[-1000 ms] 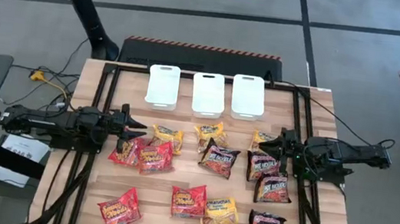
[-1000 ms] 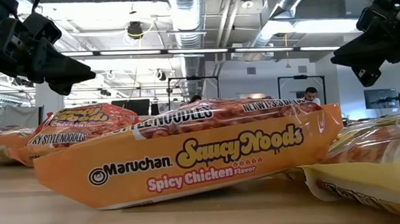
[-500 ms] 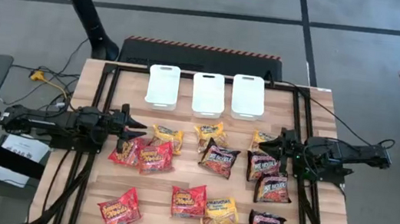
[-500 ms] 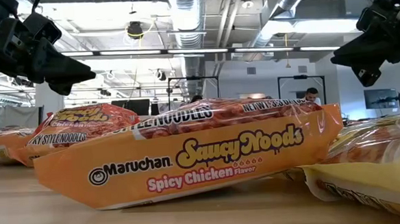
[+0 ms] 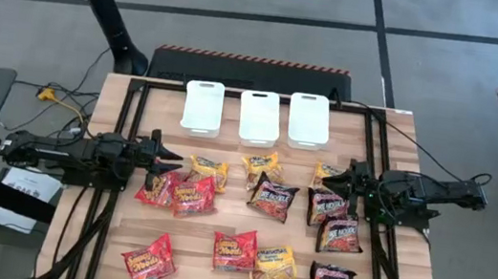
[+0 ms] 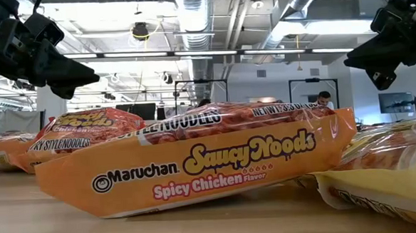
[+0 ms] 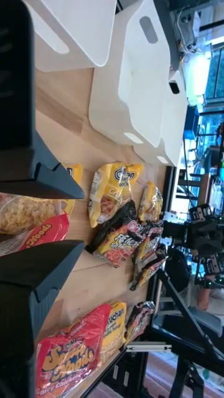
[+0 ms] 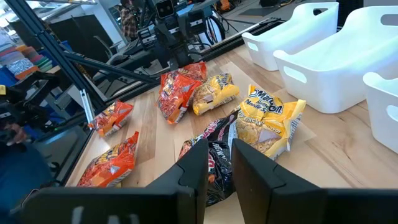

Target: Sort Maruchan noodles

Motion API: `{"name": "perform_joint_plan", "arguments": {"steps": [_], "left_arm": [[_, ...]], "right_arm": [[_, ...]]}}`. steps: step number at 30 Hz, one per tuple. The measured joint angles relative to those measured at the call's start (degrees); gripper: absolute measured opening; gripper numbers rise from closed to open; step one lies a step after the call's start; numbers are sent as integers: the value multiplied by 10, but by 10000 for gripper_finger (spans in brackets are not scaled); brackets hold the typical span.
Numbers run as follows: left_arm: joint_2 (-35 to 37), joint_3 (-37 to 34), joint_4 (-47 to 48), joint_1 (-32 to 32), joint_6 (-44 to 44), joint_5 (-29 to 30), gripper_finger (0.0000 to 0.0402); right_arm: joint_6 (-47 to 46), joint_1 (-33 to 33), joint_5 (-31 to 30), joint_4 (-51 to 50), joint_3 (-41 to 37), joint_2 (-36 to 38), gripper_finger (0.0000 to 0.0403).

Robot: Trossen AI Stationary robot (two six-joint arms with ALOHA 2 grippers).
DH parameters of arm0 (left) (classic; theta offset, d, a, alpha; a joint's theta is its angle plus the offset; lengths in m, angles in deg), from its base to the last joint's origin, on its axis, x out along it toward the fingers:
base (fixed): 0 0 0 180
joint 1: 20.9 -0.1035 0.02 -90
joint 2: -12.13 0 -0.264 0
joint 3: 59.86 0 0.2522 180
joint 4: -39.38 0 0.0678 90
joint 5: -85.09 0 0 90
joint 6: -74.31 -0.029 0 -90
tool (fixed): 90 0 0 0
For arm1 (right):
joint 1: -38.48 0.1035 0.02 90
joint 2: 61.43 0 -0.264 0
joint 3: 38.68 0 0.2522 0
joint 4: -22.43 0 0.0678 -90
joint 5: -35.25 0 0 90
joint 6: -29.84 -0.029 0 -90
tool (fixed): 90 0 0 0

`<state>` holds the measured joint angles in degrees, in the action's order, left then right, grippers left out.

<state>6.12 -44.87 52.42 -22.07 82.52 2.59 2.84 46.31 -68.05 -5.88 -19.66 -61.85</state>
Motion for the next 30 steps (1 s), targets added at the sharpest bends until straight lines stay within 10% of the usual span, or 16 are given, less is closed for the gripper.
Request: {"name": "perform_joint_plan", "arguments": {"steps": [30], "left_arm": [[0,0,-10,0,303,82,128]], "right_arm": [[0,0,0,0,0,0,98]]}}
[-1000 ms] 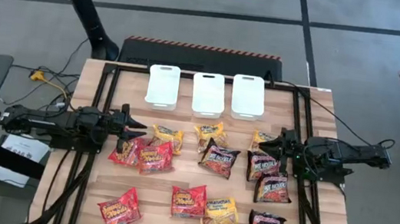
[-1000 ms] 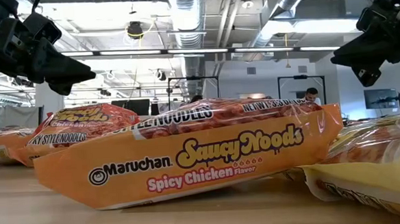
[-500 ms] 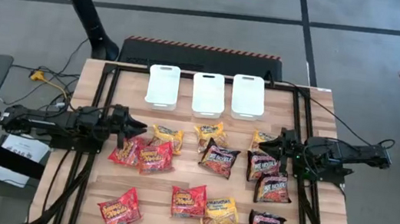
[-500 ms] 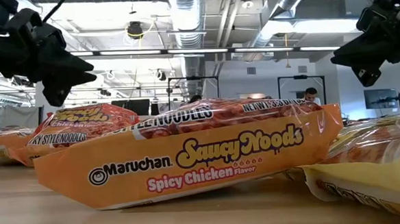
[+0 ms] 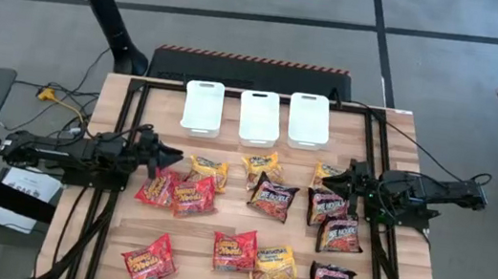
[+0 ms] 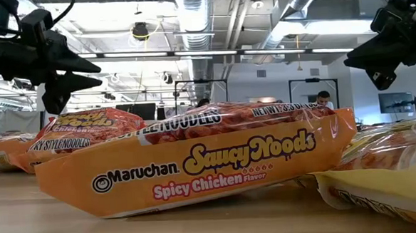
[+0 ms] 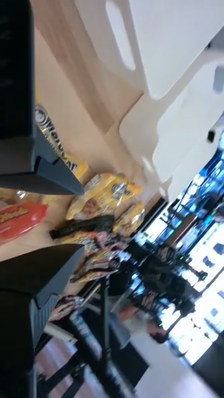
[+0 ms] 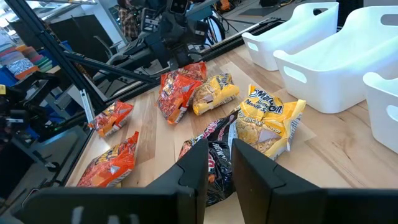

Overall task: Sort Maruchan noodles
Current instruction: Put the orange noodle pack into the left white bin

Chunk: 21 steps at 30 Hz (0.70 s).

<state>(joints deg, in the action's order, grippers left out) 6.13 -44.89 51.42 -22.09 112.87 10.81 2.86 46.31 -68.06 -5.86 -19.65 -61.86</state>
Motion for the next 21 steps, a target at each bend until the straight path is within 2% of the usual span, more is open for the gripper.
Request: {"name": "perform_joint_plan", "arguments": {"steps": [4,8,10,15,21], "left_arm": [[0,0,-6,0,6,56,161],[0,0,-24,0,79,111,188],[0,0,-43,0,106,115,191],[0,1,-100,0,98,88,186],[0,36,-93,0,64,67,181]], "right_arm": [[0,0,0,0,0,0,98],[0,0,0,0,0,0,98],[4,0,0,0,0,0,98],[30,0,0,0,0,0,98],[30,0,0,0,0,0,98]]}}
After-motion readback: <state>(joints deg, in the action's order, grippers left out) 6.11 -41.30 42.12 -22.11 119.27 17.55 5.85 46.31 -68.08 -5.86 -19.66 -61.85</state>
